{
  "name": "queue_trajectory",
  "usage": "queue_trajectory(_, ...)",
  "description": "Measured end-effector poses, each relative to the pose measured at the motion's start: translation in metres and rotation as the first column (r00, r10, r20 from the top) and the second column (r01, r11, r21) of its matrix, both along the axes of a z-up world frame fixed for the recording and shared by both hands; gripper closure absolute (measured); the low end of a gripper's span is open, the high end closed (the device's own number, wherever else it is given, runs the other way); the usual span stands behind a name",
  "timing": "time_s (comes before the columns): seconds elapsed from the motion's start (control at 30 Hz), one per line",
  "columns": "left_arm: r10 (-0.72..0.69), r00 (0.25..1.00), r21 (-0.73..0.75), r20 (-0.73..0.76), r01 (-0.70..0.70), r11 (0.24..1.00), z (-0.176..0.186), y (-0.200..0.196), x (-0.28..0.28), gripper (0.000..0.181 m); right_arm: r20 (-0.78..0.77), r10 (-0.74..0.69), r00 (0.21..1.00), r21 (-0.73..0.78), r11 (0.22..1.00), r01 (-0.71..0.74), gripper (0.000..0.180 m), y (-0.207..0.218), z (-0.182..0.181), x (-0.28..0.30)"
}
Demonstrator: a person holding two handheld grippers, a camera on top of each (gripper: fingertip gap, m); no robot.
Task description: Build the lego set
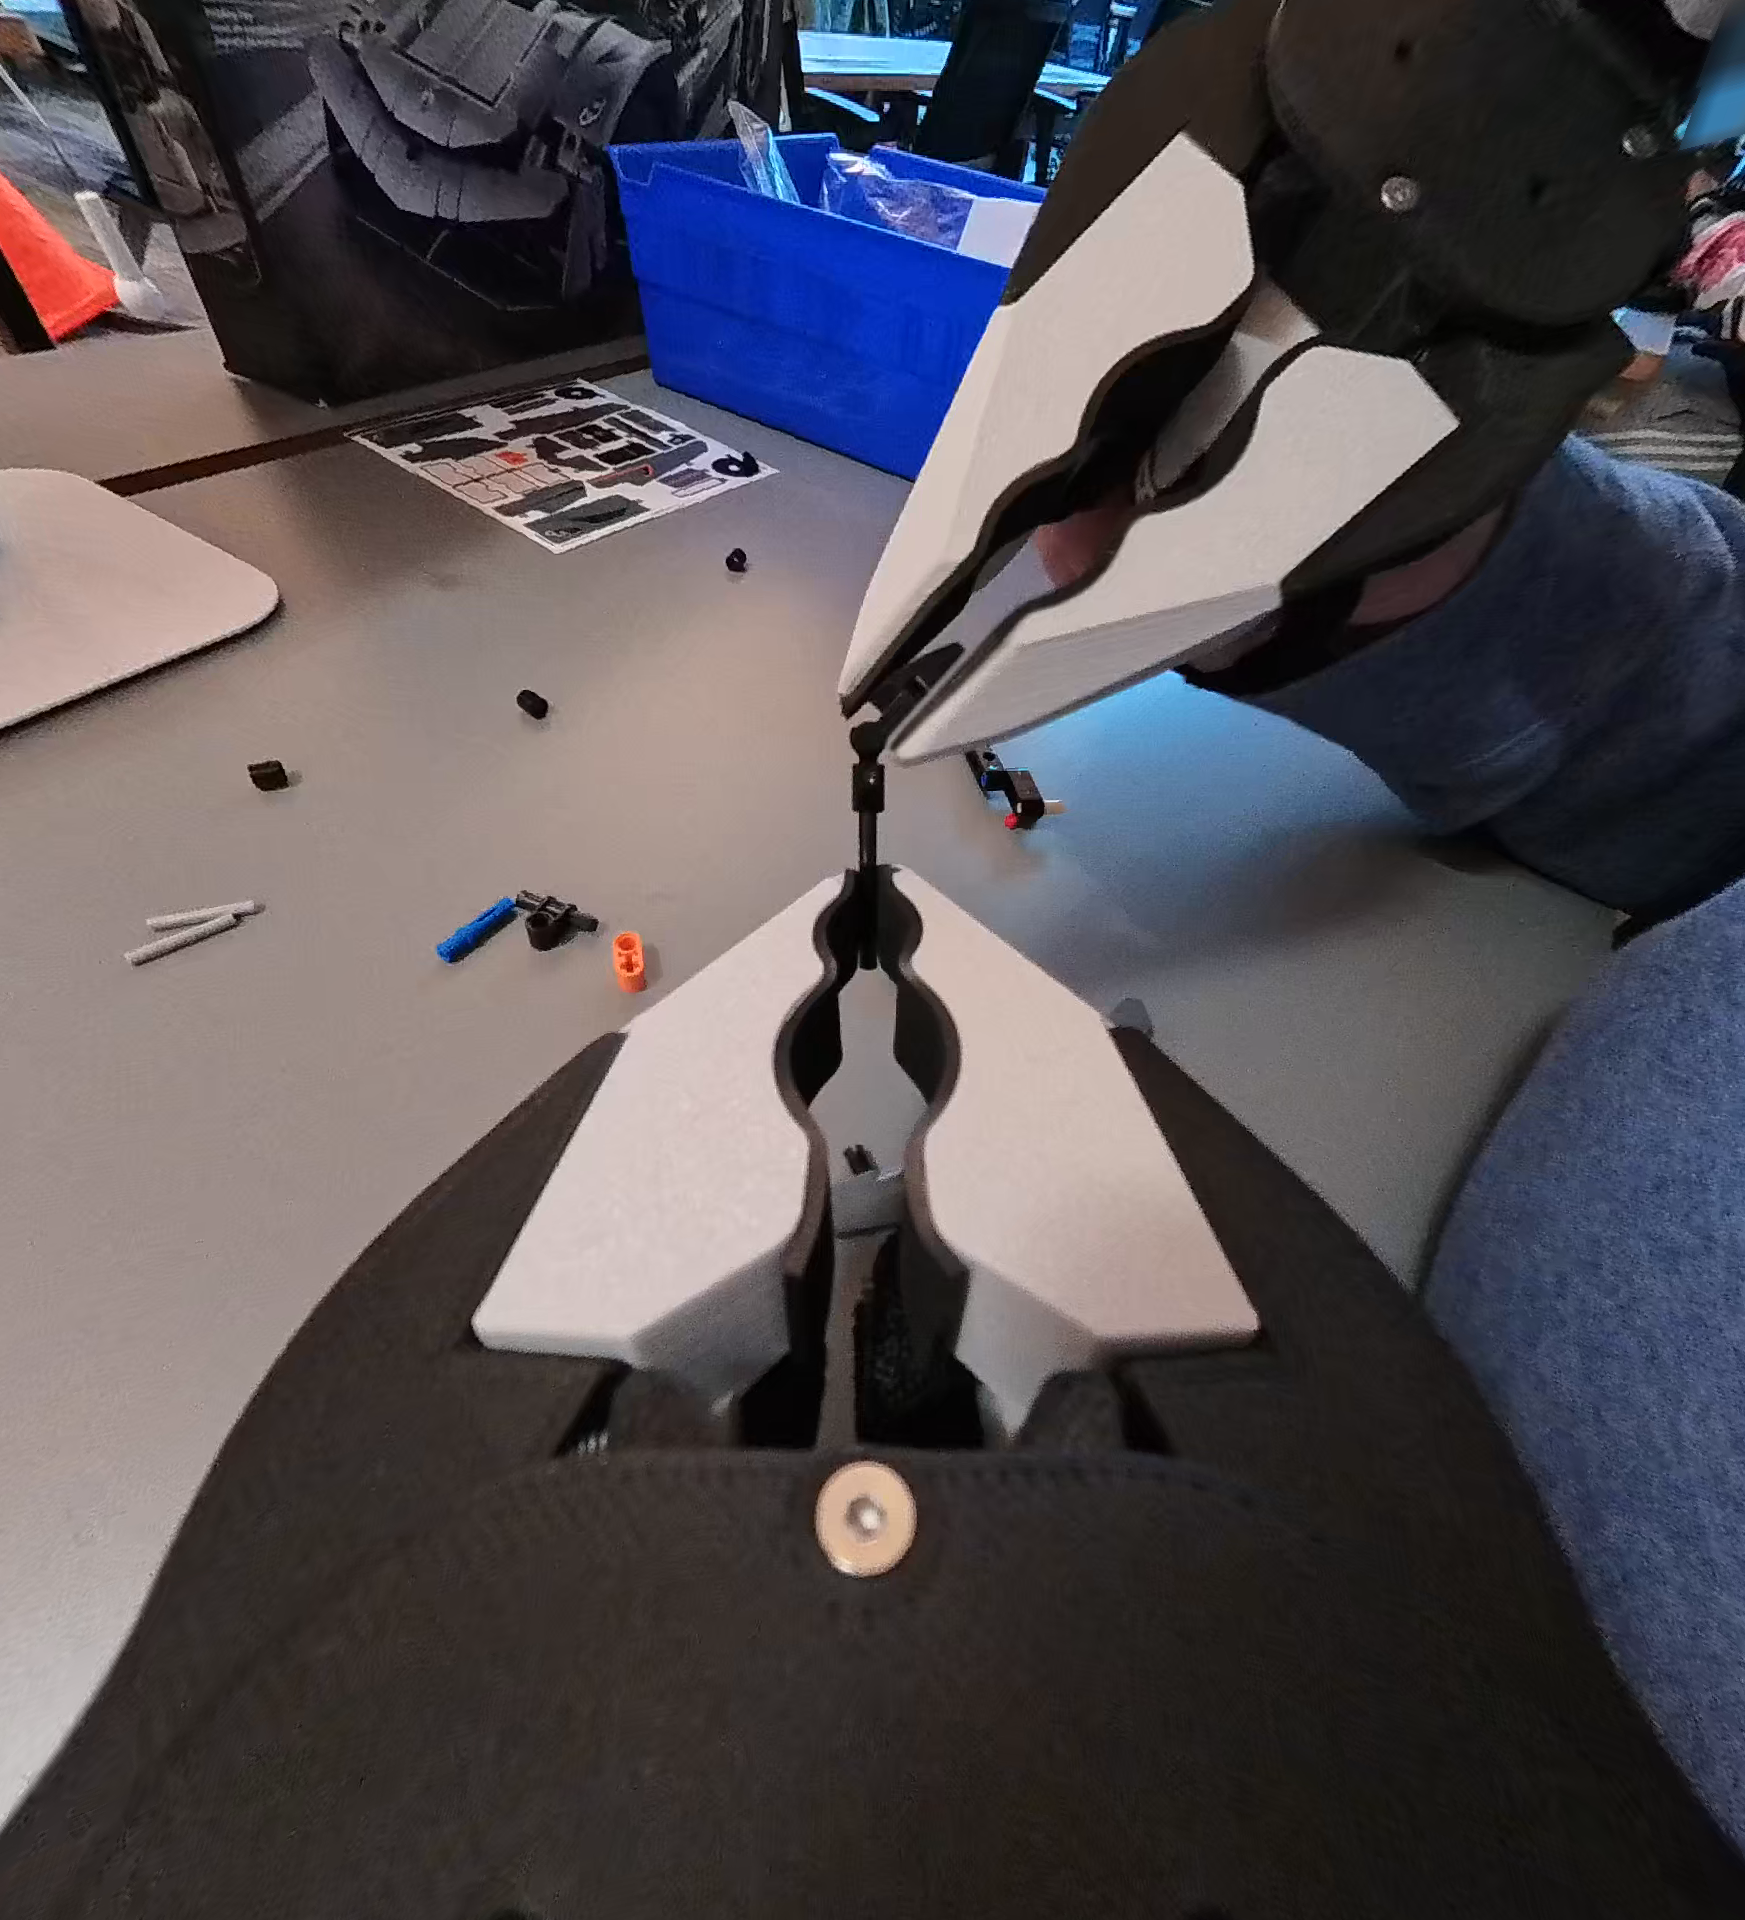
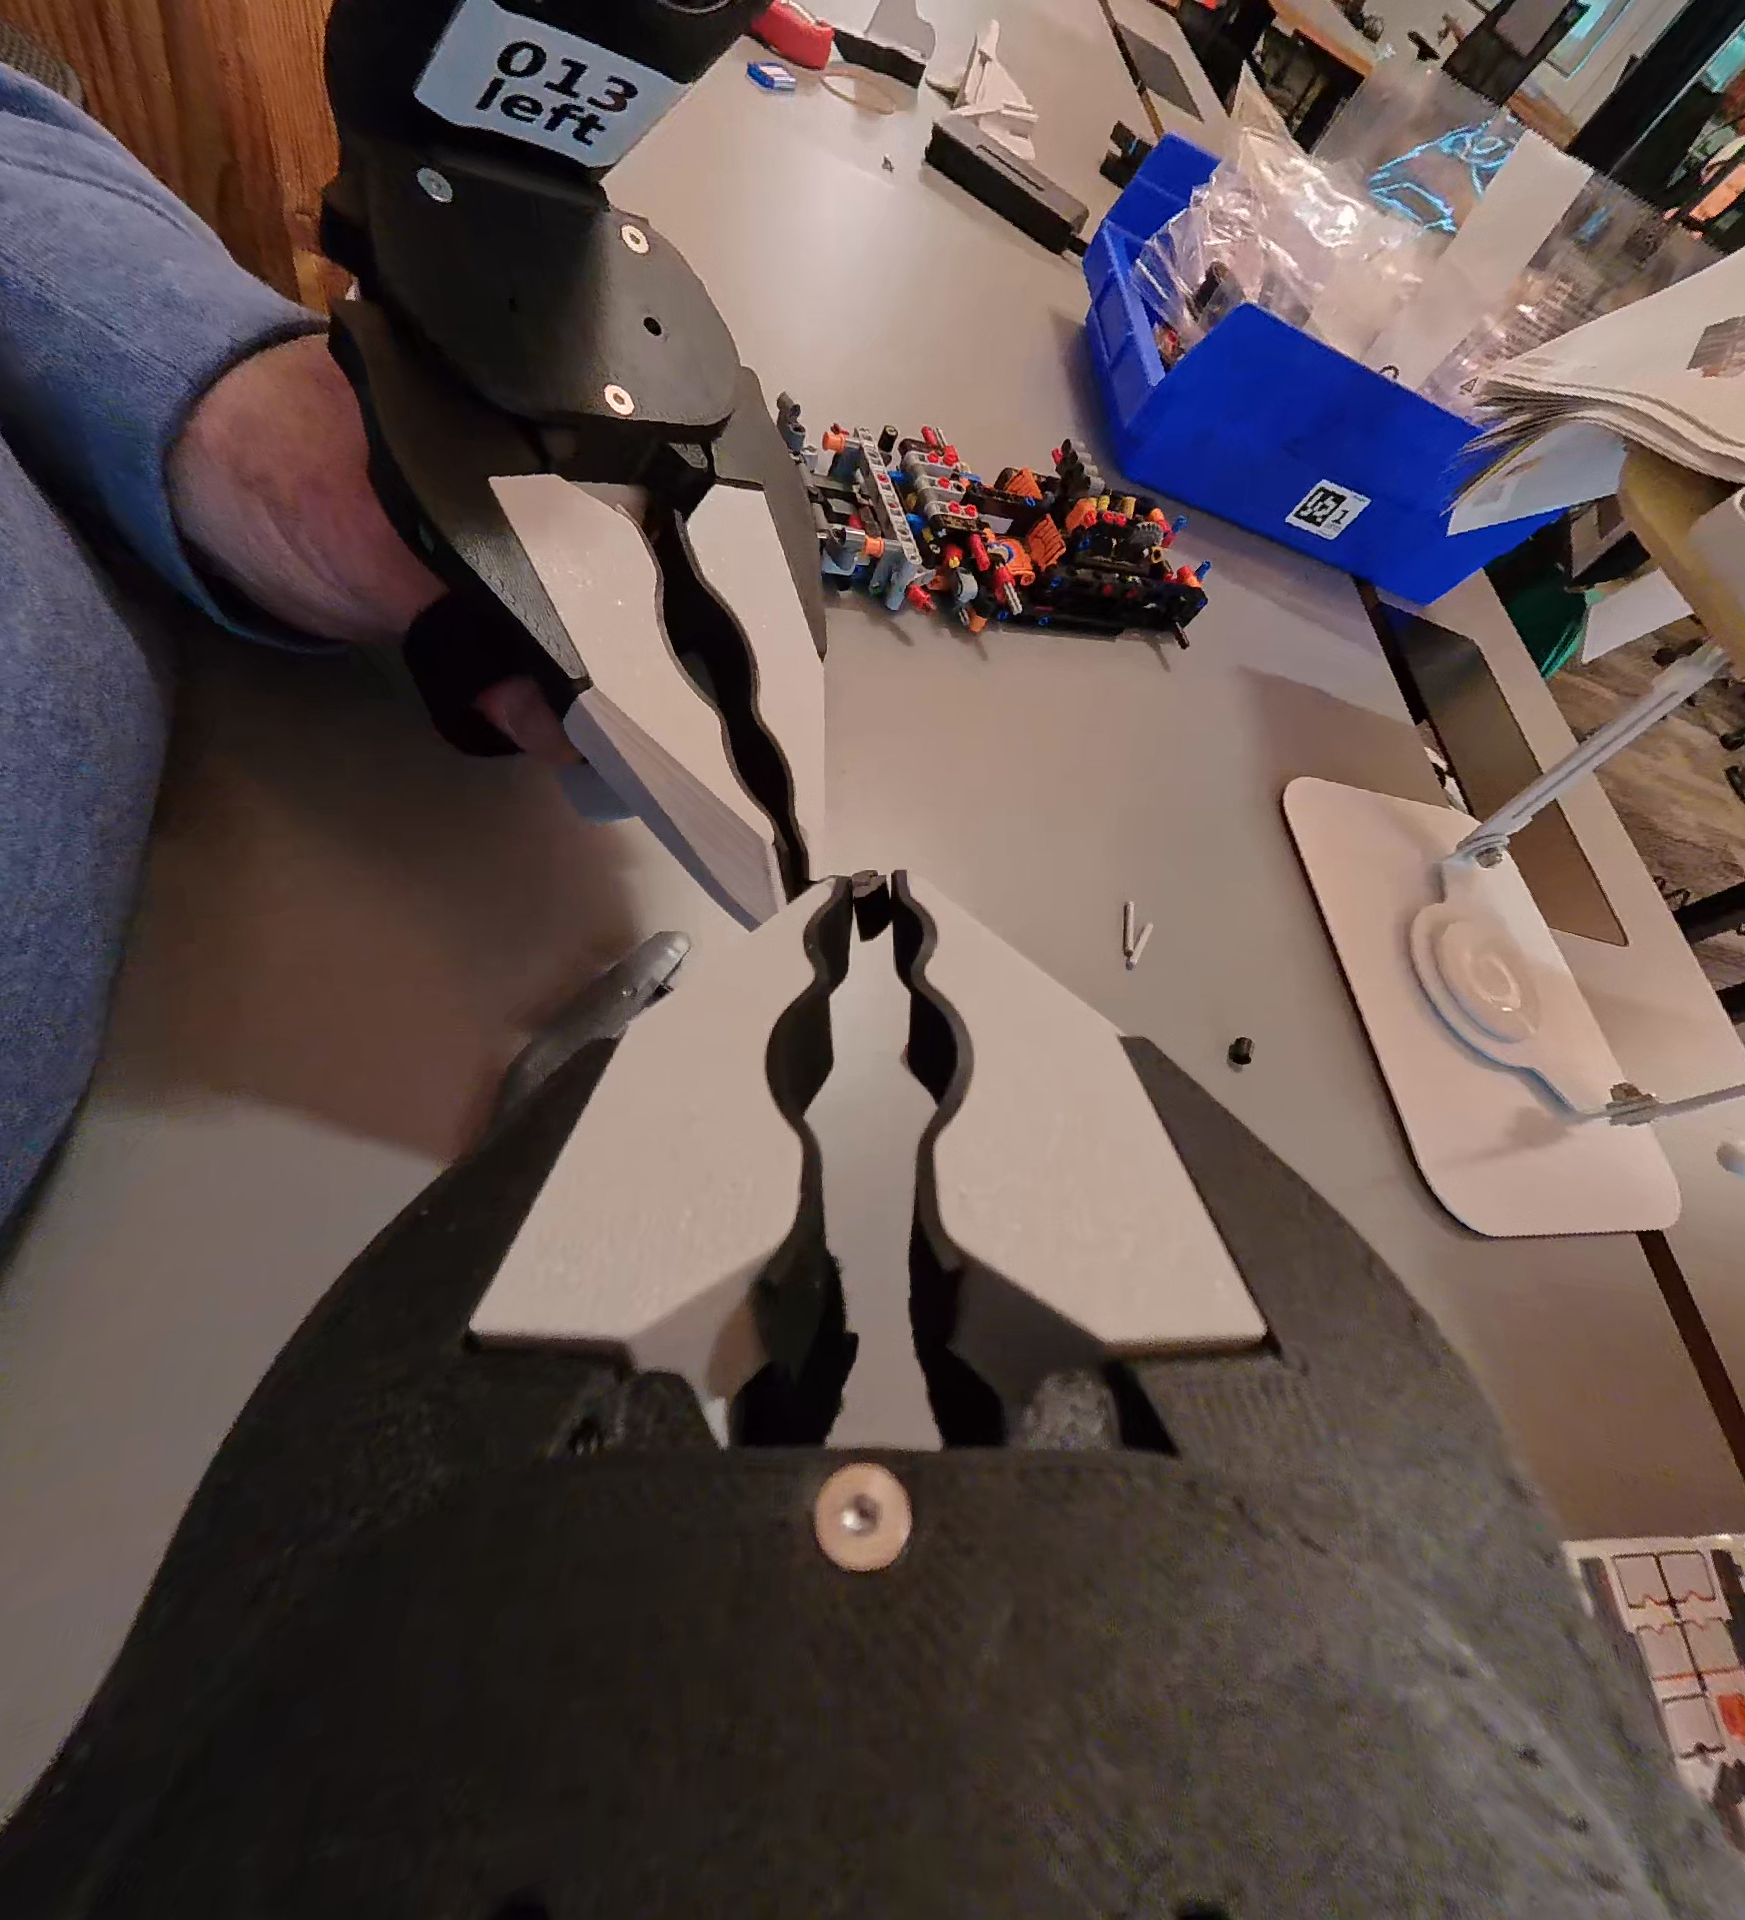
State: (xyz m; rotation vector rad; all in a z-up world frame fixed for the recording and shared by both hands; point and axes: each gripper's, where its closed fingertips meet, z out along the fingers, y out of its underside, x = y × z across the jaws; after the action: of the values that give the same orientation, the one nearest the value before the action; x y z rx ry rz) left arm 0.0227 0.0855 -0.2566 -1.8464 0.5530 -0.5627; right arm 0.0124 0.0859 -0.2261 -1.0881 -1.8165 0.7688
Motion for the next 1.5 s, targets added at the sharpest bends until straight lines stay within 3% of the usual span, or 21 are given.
queue_trajectory(0.27, -0.03, 0.998, -0.017, -0.049, 0.03, 0.999, -0.004, 0.002, 0.001, 0.181, 0.052, -0.004, 0.999, -0.02, 1.0, 0.005, 0.156, 0.005, -0.005, 0.011)
queue_trajectory(0.47, -0.084, 0.941, 0.021, -0.327, 0.096, 0.995, -0.01, -0.001, 0.002, 0.181, 0.117, 0.055, 0.992, -0.028, 0.998, -0.052, 0.161, -0.004, -0.018, 0.013)
queue_trajectory(0.63, -0.129, 0.875, 0.028, -0.467, 0.16, 0.987, -0.013, -0.003, 0.007, 0.181, 0.142, 0.07, 0.987, -0.04, 0.997, -0.065, 0.169, -0.008, -0.025, 0.014)
queue_trajectory(1.17, -0.175, 0.815, 0.031, -0.553, 0.23, 0.973, -0.016, -0.008, 0.015, 0.181, 0.134, 0.081, 0.988, -0.101, 0.993, -0.067, 0.173, -0.015, -0.031, 0.023)
queue_trajectory(1.5, -0.195, 0.783, 0.014, -0.591, 0.252, 0.968, -0.018, -0.008, 0.016, 0.181, 0.157, 0.055, 0.986, -0.03, 0.998, -0.051, 0.176, -0.011, -0.034, 0.025)
